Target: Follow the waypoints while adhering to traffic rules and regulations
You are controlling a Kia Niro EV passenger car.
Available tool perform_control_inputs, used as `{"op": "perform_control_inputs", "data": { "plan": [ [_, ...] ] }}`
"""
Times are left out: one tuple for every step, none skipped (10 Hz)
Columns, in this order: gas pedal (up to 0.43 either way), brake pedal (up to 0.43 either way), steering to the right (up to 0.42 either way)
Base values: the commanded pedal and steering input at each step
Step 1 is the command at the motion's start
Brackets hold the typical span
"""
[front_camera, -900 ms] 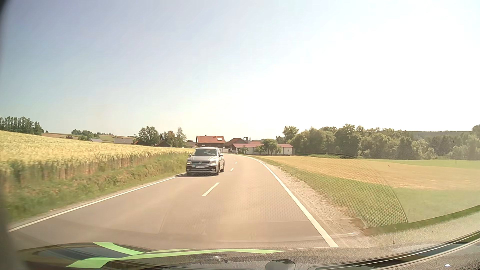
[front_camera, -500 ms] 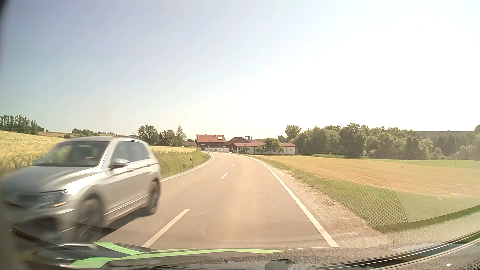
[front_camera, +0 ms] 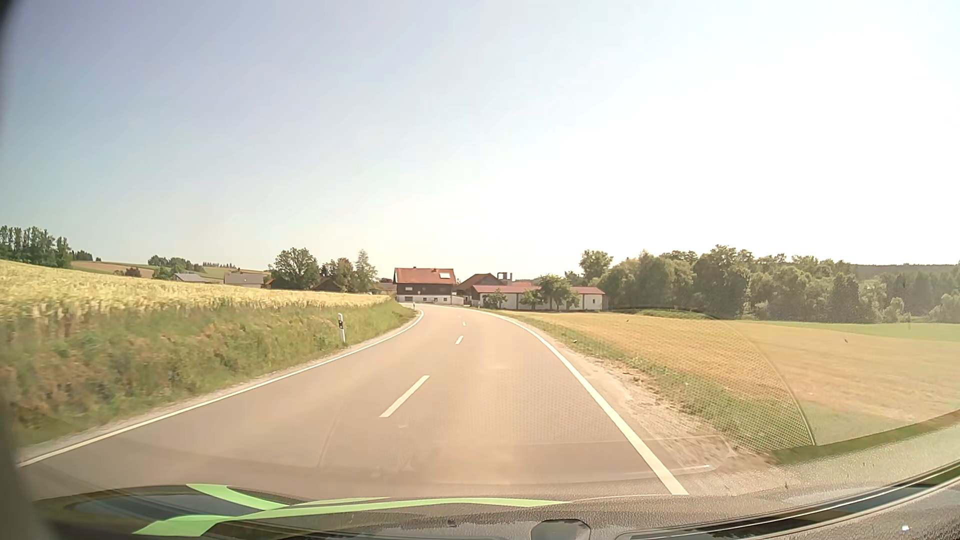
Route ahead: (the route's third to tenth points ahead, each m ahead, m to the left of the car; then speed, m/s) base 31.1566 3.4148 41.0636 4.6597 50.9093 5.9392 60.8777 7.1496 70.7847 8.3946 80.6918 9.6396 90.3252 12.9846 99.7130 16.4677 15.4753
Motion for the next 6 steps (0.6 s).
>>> {"op": "perform_control_inputs", "data": {
  "plan": [
    [0.130, 0.000, -0.010],
    [0.138, 0.000, -0.010],
    [0.150, 0.000, -0.010],
    [0.157, 0.000, -0.010],
    [0.177, 0.000, -0.010],
    [0.177, 0.000, -0.010]
  ]
}}
